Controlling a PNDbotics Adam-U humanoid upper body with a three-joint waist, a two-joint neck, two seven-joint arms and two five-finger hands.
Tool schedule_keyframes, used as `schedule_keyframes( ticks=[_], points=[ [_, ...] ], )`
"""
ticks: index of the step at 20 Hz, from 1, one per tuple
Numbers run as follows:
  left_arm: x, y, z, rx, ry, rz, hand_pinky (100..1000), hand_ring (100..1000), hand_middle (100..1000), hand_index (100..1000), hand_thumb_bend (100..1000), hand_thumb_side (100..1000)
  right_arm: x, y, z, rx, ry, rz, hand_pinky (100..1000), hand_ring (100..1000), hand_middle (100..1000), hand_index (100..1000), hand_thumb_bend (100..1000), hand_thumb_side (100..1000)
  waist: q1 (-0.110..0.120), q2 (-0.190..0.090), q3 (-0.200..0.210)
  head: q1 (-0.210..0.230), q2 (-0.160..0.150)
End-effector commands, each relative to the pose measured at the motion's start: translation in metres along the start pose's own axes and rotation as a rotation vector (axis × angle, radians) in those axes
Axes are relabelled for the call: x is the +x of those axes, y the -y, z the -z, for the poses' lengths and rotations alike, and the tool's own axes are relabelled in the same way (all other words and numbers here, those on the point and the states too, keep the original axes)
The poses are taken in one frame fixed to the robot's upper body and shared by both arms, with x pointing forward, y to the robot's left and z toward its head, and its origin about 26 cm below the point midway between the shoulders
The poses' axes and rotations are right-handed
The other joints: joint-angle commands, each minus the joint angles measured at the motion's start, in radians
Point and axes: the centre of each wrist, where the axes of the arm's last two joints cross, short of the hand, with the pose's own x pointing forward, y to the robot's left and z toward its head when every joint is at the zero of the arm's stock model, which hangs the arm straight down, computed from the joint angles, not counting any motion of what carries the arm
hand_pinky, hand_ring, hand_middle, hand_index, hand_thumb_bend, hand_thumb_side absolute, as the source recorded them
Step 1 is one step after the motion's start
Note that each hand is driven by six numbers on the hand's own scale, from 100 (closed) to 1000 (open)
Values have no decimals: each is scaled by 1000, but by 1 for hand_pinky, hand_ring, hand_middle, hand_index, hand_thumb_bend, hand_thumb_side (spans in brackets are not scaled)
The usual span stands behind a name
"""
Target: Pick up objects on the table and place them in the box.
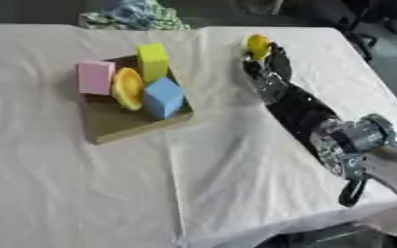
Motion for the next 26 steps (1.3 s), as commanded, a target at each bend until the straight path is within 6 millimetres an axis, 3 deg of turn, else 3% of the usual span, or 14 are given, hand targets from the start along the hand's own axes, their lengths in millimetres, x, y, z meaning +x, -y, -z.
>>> schedule_keyframes(
  ticks=[1,6,10,13,16,21,26],
  points=[
    [9,-7,3,-11,30,38,732,515,625,791,152,900,-4,16,11,-47,-20,4,759,758,696,809,189,419,-3,2,1,-12,4],
    [8,-7,3,-14,29,35,733,515,625,791,153,901,-2,17,12,-147,-16,11,716,697,559,677,136,288,-1,-1,1,-21,4],
    [7,-6,3,-17,25,33,733,515,625,790,153,903,5,18,12,-233,6,12,660,602,399,494,100,113,-3,-1,-9,-22,4],
    [6,-5,2,-17,20,30,733,515,625,790,154,903,11,18,11,-293,20,21,627,553,323,410,100,100,-3,-5,-21,-21,4],
    [4,-5,1,-15,11,25,734,515,625,790,156,904,19,19,12,-334,55,34,622,544,307,393,100,100,-5,-12,-34,-18,4],
    [0,-2,-3,-9,-11,9,734,514,624,789,160,904,57,24,7,-301,268,27,630,551,306,393,100,100,-9,-33,-77,7,4],
    [-6,1,-8,7,-34,-14,734,514,624,788,164,900,111,24,-17,-137,598,26,638,558,311,397,100,100,-5,-64,-127,44,4]
  ],
)
